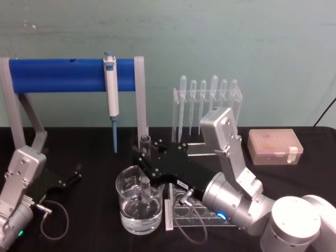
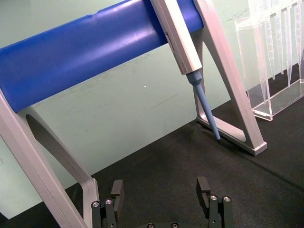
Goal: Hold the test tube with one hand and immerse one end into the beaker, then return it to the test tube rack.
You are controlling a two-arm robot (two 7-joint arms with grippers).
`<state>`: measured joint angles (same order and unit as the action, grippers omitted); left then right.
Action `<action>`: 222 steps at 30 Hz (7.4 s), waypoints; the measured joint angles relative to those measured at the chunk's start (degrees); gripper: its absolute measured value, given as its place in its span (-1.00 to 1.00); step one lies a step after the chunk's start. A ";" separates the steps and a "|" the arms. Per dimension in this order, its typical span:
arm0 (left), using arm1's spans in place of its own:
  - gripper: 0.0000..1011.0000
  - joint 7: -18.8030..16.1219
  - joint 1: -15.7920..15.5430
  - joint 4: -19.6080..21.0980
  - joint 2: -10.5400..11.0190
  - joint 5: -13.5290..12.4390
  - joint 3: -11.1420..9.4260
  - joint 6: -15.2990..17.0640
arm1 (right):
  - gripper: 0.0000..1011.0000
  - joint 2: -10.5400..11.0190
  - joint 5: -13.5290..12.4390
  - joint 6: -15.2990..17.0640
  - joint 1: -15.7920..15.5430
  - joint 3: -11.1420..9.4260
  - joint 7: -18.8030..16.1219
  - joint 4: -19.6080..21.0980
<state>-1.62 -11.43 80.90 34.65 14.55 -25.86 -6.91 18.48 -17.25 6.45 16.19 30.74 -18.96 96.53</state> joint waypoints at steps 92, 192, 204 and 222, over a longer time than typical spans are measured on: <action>0.98 0.00 0.00 0.00 0.00 0.00 0.00 0.00 | -0.56 -4.33 4.15 -3.12 -1.79 -1.27 -1.88 -5.61; 0.98 0.00 0.00 0.00 0.00 0.00 0.00 0.00 | -0.55 -4.33 4.15 -3.12 -1.79 -1.26 -1.89 -5.61; 0.98 0.00 0.00 0.00 0.00 0.00 0.00 0.00 | -0.55 -4.33 4.16 -3.12 -1.79 -1.26 -1.88 -5.61; 0.98 0.00 0.00 0.00 0.00 0.00 0.00 0.00 | -0.56 -4.33 4.16 -3.12 -1.79 -1.27 -1.88 -5.61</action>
<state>-1.62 -11.43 80.90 34.64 14.55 -25.86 -6.91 14.15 -13.10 3.33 14.40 29.48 -20.85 90.92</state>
